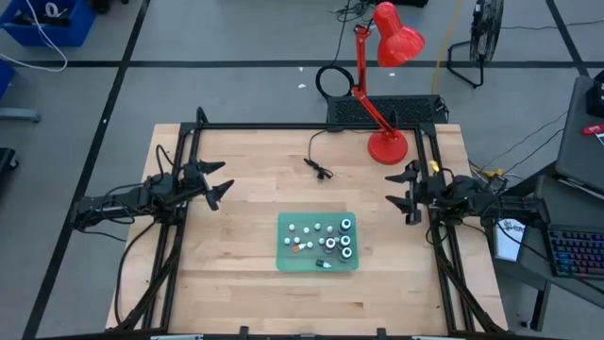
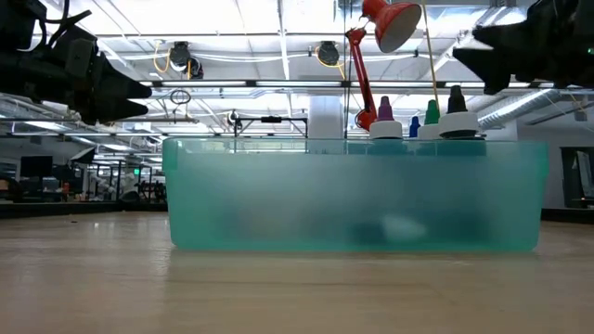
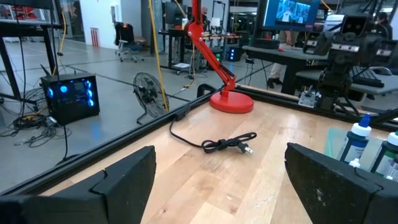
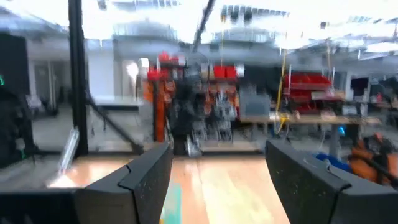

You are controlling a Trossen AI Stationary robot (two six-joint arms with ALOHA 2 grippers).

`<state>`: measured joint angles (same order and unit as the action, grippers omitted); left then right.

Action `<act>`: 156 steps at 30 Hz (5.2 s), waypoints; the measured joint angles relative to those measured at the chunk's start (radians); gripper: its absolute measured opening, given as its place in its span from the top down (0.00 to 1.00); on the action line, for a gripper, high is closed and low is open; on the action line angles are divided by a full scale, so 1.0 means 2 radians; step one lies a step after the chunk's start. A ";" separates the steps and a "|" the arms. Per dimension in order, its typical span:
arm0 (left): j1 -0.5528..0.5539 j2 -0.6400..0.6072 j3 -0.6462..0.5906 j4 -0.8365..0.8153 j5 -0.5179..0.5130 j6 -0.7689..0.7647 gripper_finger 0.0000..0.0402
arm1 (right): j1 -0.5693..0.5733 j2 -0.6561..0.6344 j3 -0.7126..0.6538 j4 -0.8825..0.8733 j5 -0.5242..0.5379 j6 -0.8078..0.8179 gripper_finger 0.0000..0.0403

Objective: Pick & Place food coloring
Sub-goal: Return to Home Position

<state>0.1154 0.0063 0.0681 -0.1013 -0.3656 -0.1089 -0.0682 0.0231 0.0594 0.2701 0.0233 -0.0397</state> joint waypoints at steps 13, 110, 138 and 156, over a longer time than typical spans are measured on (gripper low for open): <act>0.000 0.000 0.000 0.000 0.000 0.000 0.12 | -0.013 0.001 -0.021 -0.115 -0.001 0.005 0.38; 0.000 0.000 0.000 0.000 0.000 0.000 0.12 | -0.012 0.012 -0.023 -0.115 0.000 0.066 0.38; 0.000 0.000 0.000 0.000 0.000 0.000 0.12 | -0.012 0.011 -0.023 -0.115 0.000 0.066 0.38; 0.000 0.000 0.000 0.000 0.000 0.000 0.12 | -0.012 0.012 -0.023 -0.115 0.000 0.066 0.39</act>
<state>0.1154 0.0063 0.0684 -0.1011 -0.3656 -0.1089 -0.0929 0.0463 0.0143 0.0399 0.0242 0.0929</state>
